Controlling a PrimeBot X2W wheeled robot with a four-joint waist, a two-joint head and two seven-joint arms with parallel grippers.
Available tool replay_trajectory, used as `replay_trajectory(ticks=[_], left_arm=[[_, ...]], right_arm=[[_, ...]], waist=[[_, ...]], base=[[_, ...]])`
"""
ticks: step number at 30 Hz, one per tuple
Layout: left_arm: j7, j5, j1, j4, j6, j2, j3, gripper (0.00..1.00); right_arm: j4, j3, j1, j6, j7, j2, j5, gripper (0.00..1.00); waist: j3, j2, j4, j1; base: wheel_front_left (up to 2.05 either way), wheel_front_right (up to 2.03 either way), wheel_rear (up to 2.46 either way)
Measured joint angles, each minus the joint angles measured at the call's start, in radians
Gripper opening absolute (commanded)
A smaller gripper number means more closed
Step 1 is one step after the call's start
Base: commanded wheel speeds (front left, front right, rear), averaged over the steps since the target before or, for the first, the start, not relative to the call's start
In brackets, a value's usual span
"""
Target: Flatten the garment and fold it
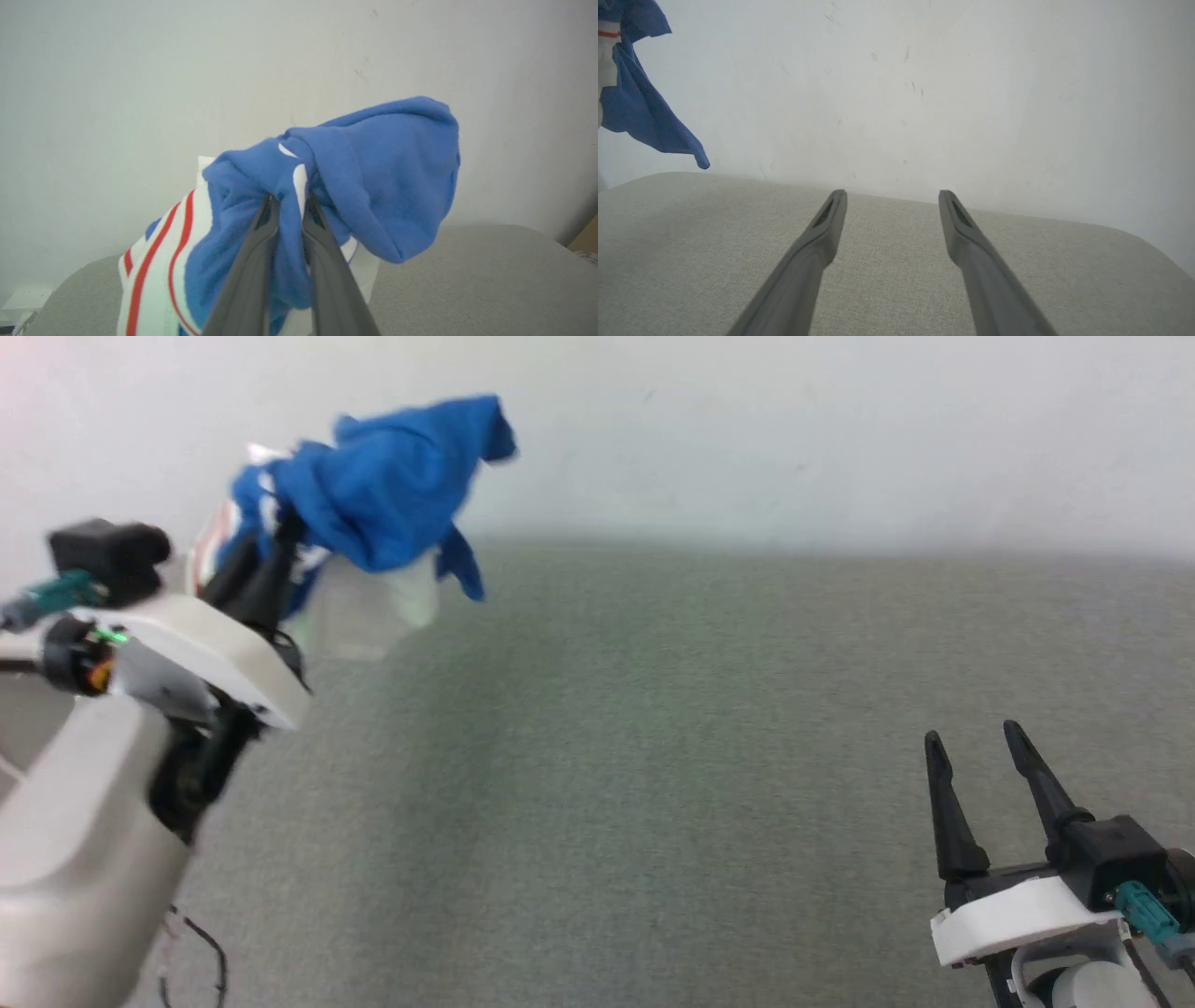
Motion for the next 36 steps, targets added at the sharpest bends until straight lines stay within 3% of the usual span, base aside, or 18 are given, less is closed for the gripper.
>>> replay_trajectory(ticks=[12,20,28,29,30,36], left_arm=[[-0.017,0.035,0.130,-0.159,0.116,-0.100,-0.083,0.00],[0.020,0.075,0.158,-0.137,0.088,-0.180,-0.210,0.00],[0.056,0.165,0.158,0.060,0.044,-0.259,-0.352,0.00],[0.059,0.172,0.158,0.087,0.044,-0.265,-0.365,0.45],[0.058,0.179,0.158,0.107,0.037,-0.272,-0.373,1.00],[-0.012,0.176,0.161,0.163,0.036,-0.320,-0.374,1.00]], right_arm=[[0.008,-0.007,0.010,0.000,0.000,0.000,0.000,1.00],[0.018,-0.018,0.002,0.000,0.000,-0.001,0.007,1.00],[0.058,-0.006,-0.022,0.000,0.000,-0.001,0.033,1.00],[0.063,-0.002,-0.025,0.000,0.000,-0.001,0.033,1.00],[0.067,0.001,-0.026,0.000,0.000,-0.001,0.033,1.00],[0.097,0.002,-0.023,0.000,0.000,-0.001,0.032,1.00]], waist=[[-0.025,0.0000,-0.183,0.0003],[0.039,0.0000,-0.284,0.0004],[0.127,0.0000,-0.340,0.0005],[0.134,0.0000,-0.347,0.0006],[0.138,0.0000,-0.353,0.0006],[0.129,0.0000,-0.353,0.0005]], base=[[0.00,0.00,0.00],[0.00,0.00,0.00],[0.00,0.00,0.00],[0.00,0.00,0.00],[0.00,0.00,0.00],[0.00,0.00,0.00]])
